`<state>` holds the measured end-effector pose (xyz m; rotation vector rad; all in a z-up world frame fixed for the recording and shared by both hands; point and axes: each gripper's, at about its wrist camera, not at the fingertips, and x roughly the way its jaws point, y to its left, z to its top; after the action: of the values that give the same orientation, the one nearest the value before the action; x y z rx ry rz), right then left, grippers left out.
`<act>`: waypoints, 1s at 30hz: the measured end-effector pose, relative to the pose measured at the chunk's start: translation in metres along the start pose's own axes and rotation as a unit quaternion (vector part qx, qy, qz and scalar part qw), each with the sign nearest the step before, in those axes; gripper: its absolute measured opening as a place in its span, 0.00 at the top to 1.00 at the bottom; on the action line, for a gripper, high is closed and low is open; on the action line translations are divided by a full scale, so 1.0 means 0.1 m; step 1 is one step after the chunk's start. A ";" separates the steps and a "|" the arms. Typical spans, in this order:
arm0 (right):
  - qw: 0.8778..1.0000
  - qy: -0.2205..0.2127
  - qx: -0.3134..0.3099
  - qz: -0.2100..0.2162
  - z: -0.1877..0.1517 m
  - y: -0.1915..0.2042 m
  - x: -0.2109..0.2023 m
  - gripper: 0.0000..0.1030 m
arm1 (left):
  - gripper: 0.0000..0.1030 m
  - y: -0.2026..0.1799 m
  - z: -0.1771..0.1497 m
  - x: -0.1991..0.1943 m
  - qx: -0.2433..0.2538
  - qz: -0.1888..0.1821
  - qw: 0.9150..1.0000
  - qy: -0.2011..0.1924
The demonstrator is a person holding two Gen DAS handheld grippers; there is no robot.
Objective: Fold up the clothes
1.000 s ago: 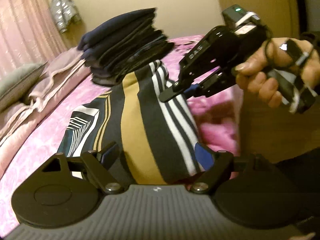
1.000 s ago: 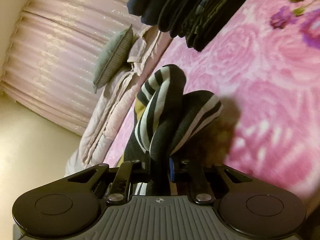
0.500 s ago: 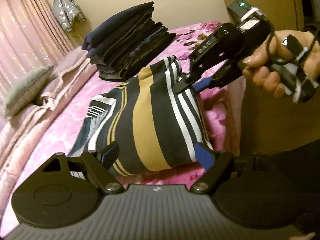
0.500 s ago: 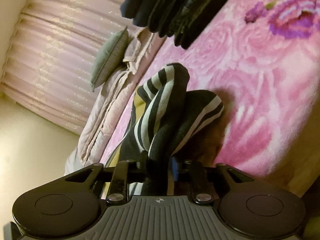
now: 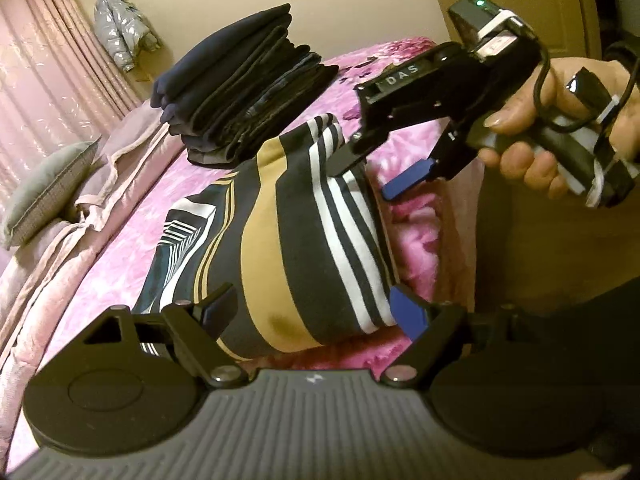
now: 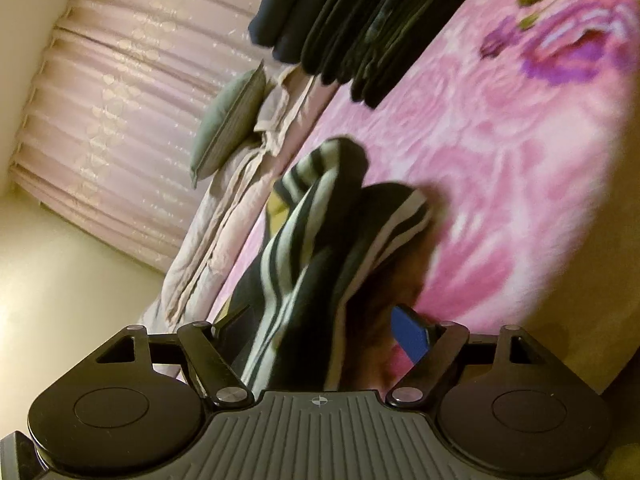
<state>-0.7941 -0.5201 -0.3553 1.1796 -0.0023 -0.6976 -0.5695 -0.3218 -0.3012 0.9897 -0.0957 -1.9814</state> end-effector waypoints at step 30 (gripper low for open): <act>0.996 0.079 0.035 0.012 0.32 0.44 0.17 0.79 | 0.24 -1.14 0.48 0.99 0.205 0.258 0.942 0.069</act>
<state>-0.7696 -0.5472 -0.3106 1.2969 0.0921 -0.5864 -0.7073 -0.3414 -0.3763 1.2162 -0.6448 -1.4288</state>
